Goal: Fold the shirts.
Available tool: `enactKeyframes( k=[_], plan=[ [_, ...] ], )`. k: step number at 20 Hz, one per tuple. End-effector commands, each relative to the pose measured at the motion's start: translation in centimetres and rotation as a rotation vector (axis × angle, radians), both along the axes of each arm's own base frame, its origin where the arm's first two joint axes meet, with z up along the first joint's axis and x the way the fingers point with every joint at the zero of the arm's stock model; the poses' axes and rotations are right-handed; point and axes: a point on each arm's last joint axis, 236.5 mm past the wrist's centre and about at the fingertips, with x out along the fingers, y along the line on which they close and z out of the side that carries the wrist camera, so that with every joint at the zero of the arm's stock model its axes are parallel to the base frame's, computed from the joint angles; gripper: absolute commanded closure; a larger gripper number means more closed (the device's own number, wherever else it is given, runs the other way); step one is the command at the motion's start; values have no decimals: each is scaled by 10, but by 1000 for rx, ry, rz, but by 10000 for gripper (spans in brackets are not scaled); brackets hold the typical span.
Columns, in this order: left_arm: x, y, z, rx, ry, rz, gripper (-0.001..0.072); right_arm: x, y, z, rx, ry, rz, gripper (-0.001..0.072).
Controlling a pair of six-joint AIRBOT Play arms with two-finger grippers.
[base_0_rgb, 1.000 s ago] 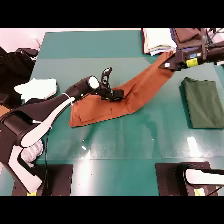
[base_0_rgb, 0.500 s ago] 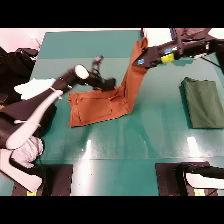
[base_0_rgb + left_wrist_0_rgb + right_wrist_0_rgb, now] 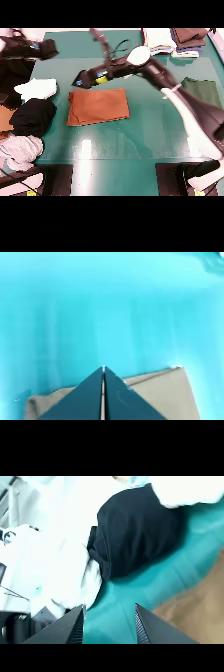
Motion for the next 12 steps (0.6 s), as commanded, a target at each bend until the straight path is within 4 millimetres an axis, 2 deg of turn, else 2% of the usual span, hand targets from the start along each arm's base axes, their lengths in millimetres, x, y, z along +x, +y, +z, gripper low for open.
enactKeyframes(
  k=[1, 2, 4, 6, 8, 9, 10, 11, 12],
  plan=[
    [-20, 24, 18, 57, -21, 22, 685, -2, 17, -24, -47, -18, 54, 349],
    [-23, 17, 14, 61, -3, 1, 685, 7, -2, -34, -100, -27, 42, 349],
    [-29, -6, 8, 74, 8, -62, 685, 29, -54, -58, -208, -4, -31, 350],
    [-32, -32, 7, 80, -12, -121, 685, 49, -123, -92, -323, 81, -158, 350],
    [-36, -52, 8, 84, -28, -168, 684, 57, -195, -132, -416, 196, -287, 344],
    [-37, -60, 8, 82, -33, -182, 684, 56, -227, -152, -438, 264, -342, 261],
    [-37, -66, 7, 83, -38, -197, 685, 55, -251, -171, -448, 327, -391, 111],
    [-37, -73, 7, 85, -44, -212, 685, 53, -270, -189, -447, 395, -433, 109],
    [-37, -79, 6, 84, -47, -222, 685, 50, -279, -203, -431, 462, -458, 109]
  ],
)
